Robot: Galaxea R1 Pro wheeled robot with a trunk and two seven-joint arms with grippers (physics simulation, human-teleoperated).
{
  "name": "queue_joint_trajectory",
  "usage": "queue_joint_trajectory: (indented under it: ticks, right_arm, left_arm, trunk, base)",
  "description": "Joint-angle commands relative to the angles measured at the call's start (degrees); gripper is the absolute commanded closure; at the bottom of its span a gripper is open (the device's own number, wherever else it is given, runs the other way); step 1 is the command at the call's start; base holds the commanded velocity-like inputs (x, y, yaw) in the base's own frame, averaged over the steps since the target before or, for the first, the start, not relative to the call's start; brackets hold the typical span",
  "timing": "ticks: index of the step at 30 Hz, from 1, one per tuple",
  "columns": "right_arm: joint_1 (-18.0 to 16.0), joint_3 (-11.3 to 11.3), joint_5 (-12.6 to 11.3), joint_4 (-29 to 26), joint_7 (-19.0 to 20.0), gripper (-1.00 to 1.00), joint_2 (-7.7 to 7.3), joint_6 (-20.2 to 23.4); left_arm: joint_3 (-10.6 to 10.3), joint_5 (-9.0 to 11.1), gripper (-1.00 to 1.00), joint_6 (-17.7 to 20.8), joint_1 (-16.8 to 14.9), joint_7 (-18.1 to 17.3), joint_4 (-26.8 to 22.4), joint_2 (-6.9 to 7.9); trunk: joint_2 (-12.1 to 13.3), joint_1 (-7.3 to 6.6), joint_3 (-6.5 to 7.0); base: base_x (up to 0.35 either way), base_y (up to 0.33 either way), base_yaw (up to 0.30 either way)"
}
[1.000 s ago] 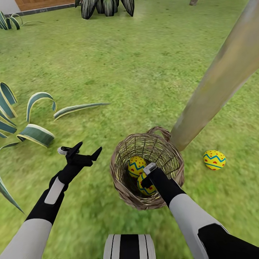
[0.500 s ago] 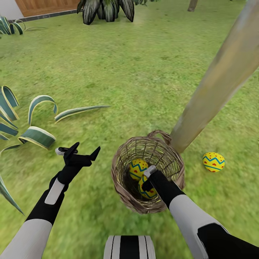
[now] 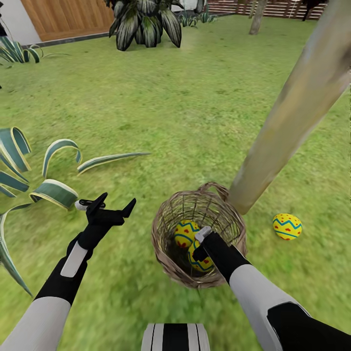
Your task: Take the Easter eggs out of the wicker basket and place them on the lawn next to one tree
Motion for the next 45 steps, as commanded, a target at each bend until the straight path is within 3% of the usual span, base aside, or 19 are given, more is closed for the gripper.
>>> queue_joint_trajectory:
  ticks: [1,18,21,28,32,36,42,45]
  right_arm:
    - [0.0,0.1,0.3,-0.1,0.0,1.0,-0.01,0.3]
    - [0.2,0.2,0.8,-0.8,0.4,1.0,-0.04,1.7]
    - [0.2,0.2,0.9,-0.9,3.7,1.0,-0.17,2.0]
    - [0.2,0.2,0.8,-1.1,4.5,1.0,-0.19,2.4]
    - [0.2,0.1,0.6,-1.4,7.3,1.0,-0.35,2.4]
    - [0.2,-0.1,0.5,-5.0,8.1,1.0,-0.44,2.5]
    - [0.2,0.0,-6.8,-8.3,8.3,1.0,-1.02,2.5]
    - [0.2,-0.1,-7.9,-8.9,11.8,1.0,-2.42,2.6]
  left_arm:
    - [0.0,0.2,-1.0,0.5,0.0,0.0,0.0,0.01]
    - [0.0,0.1,-1.0,0.5,0.0,0.0,0.0,-0.16]
    - [0.0,0.1,-1.0,0.5,0.0,0.0,0.0,-0.24]
    - [-0.1,0.1,-1.0,0.5,0.0,0.1,0.0,-0.34]
    - [-0.1,0.1,-1.0,0.4,0.0,0.1,0.0,-0.34]
    - [-0.1,0.1,-1.0,0.4,0.0,0.1,0.0,-0.33]
    - [-0.1,0.1,-1.0,0.3,0.0,0.2,0.0,-0.38]
    - [-0.2,0.0,-1.0,0.3,0.0,0.3,-0.1,-0.42]
  trunk:
    - [0.0,-0.03,0.19]
    - [0.2,-0.47,3.96]
    - [0.3,-0.55,4.62]
    - [0.4,-0.73,6.17]
    - [0.4,-0.83,7.06]
    - [0.5,-0.94,7.95]
    - [0.5,-1.09,9.27]
    - [0.6,-1.17,9.94]
  base:
    - [0.0,0.0,0.0]
    - [0.0,0.0,0.0]
    - [0.0,0.0,0.0]
    - [0.0,0.0,0.0]
    - [0.0,0.0,0.0]
    - [0.0,0.0,0.0]
    - [0.0,0.0,0.0]
    - [0.0,0.0,0.0]
